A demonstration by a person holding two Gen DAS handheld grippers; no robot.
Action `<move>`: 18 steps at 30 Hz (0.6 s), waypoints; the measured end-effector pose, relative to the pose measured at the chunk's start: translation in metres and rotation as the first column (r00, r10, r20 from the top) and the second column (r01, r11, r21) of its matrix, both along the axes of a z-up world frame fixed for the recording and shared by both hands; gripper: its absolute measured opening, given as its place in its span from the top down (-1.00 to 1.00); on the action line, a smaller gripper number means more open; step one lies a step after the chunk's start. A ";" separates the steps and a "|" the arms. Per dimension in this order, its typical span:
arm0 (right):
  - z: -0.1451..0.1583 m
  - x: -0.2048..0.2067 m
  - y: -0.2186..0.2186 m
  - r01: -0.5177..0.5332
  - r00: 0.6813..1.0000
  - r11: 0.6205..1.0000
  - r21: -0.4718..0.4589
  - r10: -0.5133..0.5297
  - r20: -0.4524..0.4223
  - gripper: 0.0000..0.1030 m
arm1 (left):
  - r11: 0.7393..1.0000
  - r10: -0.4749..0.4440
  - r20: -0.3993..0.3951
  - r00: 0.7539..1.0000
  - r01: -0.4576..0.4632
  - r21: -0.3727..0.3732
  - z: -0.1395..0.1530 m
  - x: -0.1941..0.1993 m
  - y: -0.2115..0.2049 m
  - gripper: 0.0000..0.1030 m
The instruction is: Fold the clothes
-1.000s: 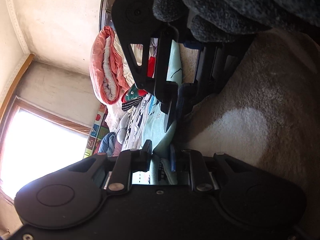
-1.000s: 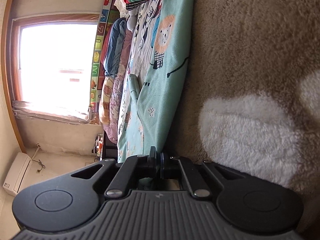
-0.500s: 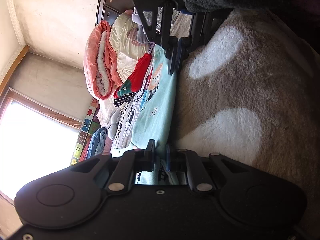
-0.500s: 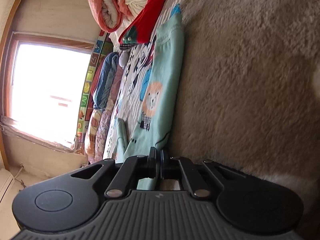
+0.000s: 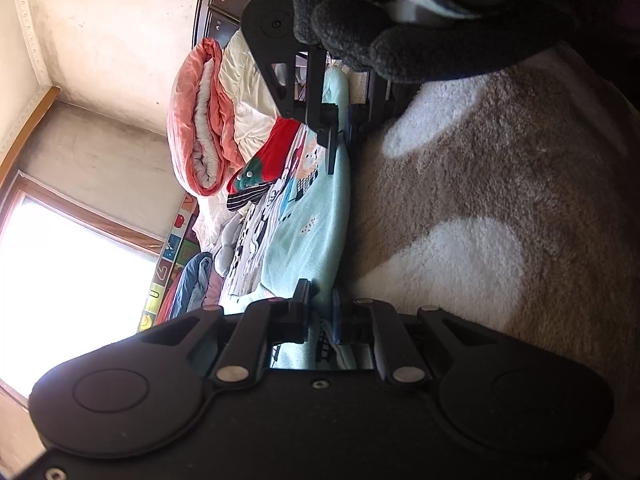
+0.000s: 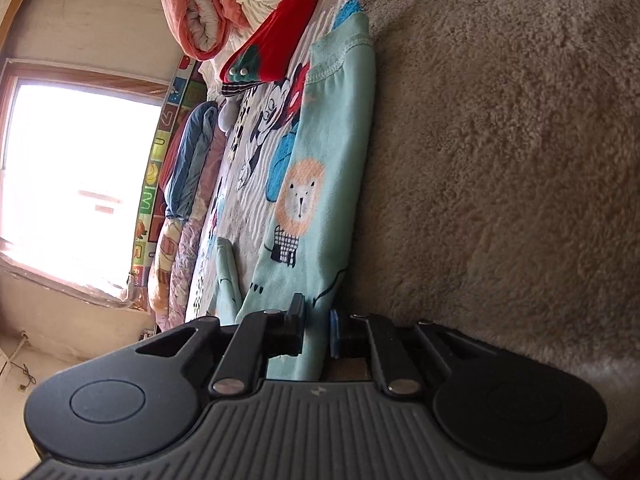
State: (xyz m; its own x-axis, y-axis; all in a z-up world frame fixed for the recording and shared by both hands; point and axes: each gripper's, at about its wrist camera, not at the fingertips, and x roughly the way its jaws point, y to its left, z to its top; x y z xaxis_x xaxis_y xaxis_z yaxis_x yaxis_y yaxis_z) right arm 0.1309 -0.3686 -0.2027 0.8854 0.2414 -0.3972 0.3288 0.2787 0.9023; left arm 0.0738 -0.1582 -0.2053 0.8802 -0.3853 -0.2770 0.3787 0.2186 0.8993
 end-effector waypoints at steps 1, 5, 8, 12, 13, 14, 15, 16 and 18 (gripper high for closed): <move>-0.001 0.002 -0.005 0.017 1.000 1.000 -0.002 -0.017 -0.001 0.96 | 1.000 0.000 0.000 1.000 0.000 -0.001 0.000 0.000 0.000 0.87; 0.001 0.011 -0.025 0.074 0.997 0.997 -0.002 -0.074 0.007 0.96 | 1.000 0.001 -0.007 1.000 -0.001 -0.010 0.000 -0.002 0.001 0.87; 0.001 0.010 -0.048 0.157 0.987 0.988 0.010 -0.157 0.018 0.95 | 1.000 0.001 -0.014 1.000 -0.002 -0.015 0.000 -0.001 0.001 0.87; 0.001 0.014 -0.082 0.212 0.977 0.977 -0.017 -0.212 0.018 0.96 | 1.000 0.002 -0.022 1.000 -0.003 -0.020 0.000 0.000 0.000 0.87; 0.002 0.015 -0.089 0.222 0.975 0.975 -0.025 -0.222 0.017 0.96 | 1.000 0.002 -0.023 1.000 -0.002 -0.021 0.000 0.000 0.000 0.87; 0.001 0.016 -0.097 0.230 0.973 0.972 -0.038 -0.230 0.017 0.96 | 1.000 0.002 -0.024 1.000 -0.002 -0.021 0.000 0.000 0.000 0.87; 0.001 0.019 -0.102 0.222 0.975 0.974 -0.048 -0.221 0.013 0.96 | 1.000 0.002 -0.025 1.000 -0.002 -0.021 0.000 0.000 0.000 0.87; 0.002 0.023 -0.106 0.212 0.977 0.975 -0.060 -0.212 0.009 0.96 | 1.000 0.002 -0.025 1.000 -0.003 -0.020 0.000 0.000 -0.001 0.87; 0.006 0.028 -0.106 0.188 0.982 0.977 -0.102 -0.190 -0.001 0.96 | 1.000 0.002 -0.028 1.000 -0.003 -0.018 0.000 0.001 -0.001 0.88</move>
State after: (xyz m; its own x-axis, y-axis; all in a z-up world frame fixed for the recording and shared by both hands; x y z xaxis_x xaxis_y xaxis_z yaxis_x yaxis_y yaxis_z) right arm 0.1591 -0.4750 -0.1968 0.9067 0.0282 -0.4209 0.3939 0.3001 0.8688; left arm 0.0747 -0.1597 -0.2057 0.8734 -0.3882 -0.2942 0.4028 0.2360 0.8844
